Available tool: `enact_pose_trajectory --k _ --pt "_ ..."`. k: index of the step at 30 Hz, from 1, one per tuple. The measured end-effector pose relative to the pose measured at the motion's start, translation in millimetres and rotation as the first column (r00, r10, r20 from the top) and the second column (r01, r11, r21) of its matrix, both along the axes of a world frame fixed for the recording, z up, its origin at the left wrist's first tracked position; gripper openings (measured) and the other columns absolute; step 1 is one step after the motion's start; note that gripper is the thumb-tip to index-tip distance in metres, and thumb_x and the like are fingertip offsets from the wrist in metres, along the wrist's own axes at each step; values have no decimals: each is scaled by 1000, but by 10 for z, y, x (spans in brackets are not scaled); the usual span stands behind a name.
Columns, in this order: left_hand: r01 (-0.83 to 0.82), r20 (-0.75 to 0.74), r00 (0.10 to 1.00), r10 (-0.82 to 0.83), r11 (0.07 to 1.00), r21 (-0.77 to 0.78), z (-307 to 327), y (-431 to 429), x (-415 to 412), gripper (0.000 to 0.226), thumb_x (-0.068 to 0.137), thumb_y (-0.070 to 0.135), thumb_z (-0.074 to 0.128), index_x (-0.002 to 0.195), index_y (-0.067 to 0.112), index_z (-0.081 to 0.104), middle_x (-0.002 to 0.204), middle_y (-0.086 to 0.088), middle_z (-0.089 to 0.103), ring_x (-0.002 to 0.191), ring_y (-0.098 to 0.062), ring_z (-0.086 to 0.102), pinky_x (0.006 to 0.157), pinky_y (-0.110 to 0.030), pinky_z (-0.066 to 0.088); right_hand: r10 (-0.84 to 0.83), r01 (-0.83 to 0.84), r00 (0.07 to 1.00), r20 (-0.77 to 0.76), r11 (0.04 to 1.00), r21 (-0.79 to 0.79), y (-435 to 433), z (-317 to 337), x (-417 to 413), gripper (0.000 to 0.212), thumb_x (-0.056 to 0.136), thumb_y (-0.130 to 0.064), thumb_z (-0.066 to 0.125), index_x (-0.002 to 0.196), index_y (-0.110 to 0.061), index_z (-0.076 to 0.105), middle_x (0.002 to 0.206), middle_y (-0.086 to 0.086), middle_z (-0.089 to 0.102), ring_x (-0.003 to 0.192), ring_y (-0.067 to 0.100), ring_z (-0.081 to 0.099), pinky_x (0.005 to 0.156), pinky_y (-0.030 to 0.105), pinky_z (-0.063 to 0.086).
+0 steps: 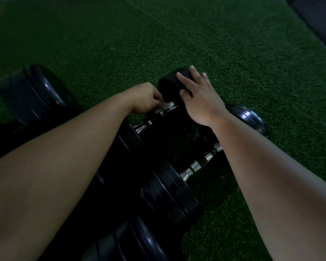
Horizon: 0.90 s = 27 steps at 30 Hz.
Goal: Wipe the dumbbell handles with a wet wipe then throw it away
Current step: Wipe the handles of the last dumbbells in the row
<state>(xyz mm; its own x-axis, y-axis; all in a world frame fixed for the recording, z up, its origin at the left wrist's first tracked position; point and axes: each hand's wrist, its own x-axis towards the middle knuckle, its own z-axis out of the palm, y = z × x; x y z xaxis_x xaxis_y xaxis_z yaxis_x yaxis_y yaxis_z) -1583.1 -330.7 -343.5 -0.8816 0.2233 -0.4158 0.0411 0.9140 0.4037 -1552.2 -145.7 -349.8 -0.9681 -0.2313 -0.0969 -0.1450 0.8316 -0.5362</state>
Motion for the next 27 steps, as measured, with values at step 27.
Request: enact_pose_trajectory --k 27 --pt "149 1 989 -150 985 -90 150 -102 77 5 84 30 75 87 30 78 81 13 72 74 0 63 64 -17 43 15 -13 999 -30 998 54 -11 -50 -46 51 106 -38 30 155 -42 17 165 -10 -5 152 21 -7 123 44 10"
